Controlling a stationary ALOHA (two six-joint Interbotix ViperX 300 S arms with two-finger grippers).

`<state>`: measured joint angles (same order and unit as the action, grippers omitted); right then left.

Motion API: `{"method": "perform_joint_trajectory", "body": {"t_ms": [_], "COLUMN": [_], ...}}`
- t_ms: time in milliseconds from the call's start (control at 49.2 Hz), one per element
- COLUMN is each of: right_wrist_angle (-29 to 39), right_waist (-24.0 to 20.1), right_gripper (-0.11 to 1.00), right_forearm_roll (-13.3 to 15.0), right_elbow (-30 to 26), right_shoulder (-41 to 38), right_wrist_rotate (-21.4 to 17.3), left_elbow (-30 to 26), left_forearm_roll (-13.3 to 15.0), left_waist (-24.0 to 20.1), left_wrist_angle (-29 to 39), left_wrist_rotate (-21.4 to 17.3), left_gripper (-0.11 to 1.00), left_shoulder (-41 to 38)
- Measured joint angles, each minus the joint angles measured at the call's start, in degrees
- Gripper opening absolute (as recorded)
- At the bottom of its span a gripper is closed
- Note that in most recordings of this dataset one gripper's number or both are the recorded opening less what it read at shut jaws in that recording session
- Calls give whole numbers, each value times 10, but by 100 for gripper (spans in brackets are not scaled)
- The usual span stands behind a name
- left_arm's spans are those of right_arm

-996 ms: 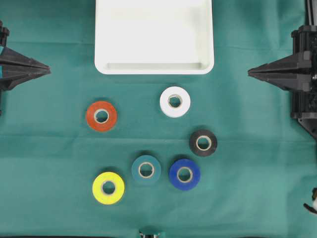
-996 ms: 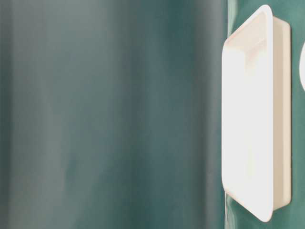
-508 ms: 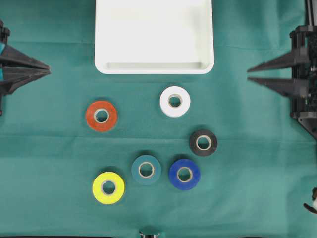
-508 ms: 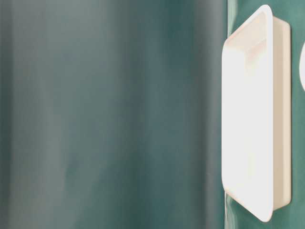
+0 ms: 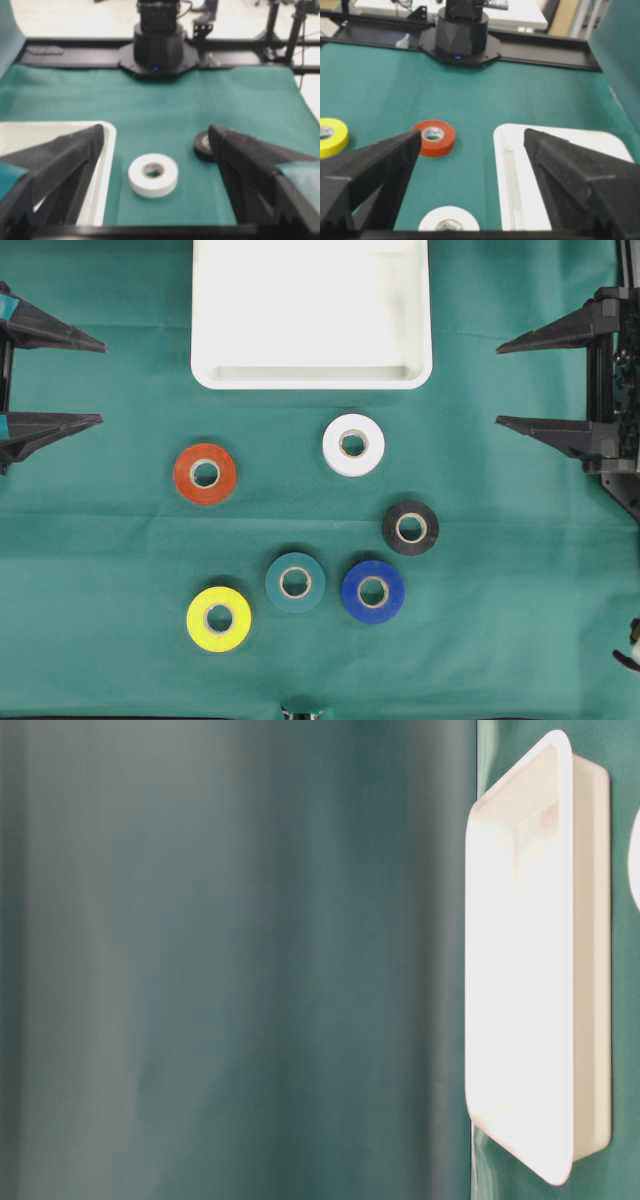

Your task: Pick up the tape from a random location and place it into the white case.

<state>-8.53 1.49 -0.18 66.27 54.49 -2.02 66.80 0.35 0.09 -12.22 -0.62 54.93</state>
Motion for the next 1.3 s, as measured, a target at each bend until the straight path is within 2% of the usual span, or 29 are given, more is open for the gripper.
{"method": "perform_joint_trajectory", "body": {"t_ms": [244, 630, 1037, 1301], "right_wrist_angle": [7, 7, 8, 8], "right_waist": [0, 1, 1, 1], "right_gripper": [91, 91, 91, 91], "right_forearm_roll": [0, 0, 0, 0], "right_elbow": [-3, -3, -4, -4], "right_shoulder": [0, -1, -3, -5], "right_wrist_rotate": [0, 0, 0, 0], "left_elbow": [0, 0, -6, -64], "left_forearm_roll": [0, 0, 0, 0], "left_waist": [10, 115, 119, 131], "left_wrist_angle": [1, 16, 18, 14], "left_wrist_rotate": [4, 5, 6, 6], "left_gripper": [100, 100, 100, 100], "left_shoulder": [0, 0, -14, -113]}}
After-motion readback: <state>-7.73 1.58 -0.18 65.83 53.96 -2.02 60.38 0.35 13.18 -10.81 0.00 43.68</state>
